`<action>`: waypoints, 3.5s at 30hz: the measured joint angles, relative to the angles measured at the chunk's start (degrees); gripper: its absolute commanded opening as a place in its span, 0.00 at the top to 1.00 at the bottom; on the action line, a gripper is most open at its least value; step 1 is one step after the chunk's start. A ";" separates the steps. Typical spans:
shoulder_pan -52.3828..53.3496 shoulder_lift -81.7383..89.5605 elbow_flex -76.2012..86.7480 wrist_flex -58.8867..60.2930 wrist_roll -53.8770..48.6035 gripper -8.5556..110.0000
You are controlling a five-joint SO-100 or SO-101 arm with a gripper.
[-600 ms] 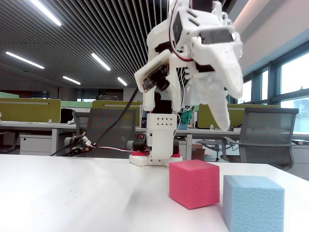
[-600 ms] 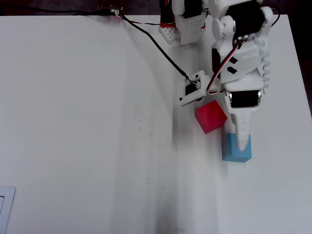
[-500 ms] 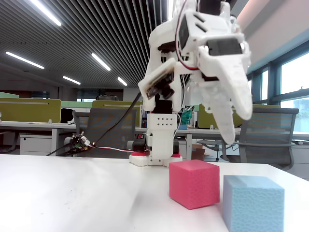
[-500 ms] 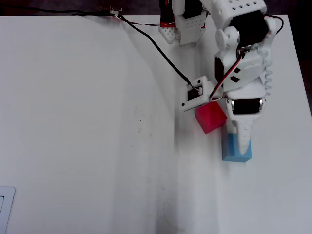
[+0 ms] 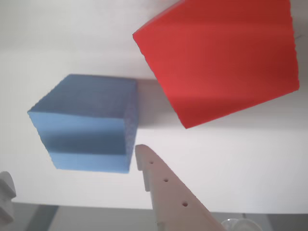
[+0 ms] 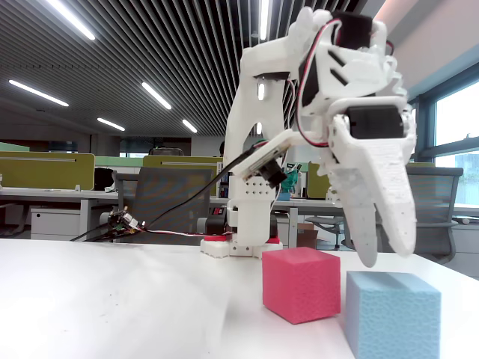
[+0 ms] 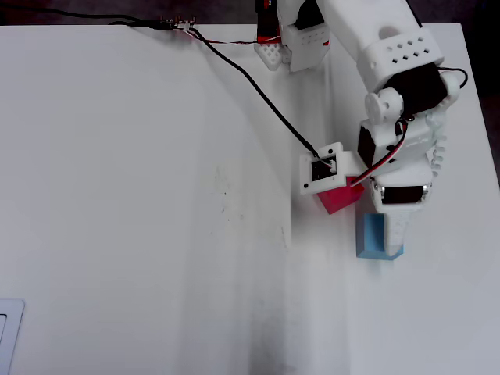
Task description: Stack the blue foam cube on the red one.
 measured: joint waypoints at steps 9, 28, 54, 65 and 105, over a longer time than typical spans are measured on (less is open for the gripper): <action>-0.09 -4.13 -0.97 -1.23 1.05 0.65; 0.88 -7.21 -0.97 -4.92 1.49 0.73; 0.97 7.38 -2.81 1.85 2.02 0.73; 0.35 22.59 4.92 11.34 2.02 0.73; 9.32 33.22 28.13 5.71 1.32 0.73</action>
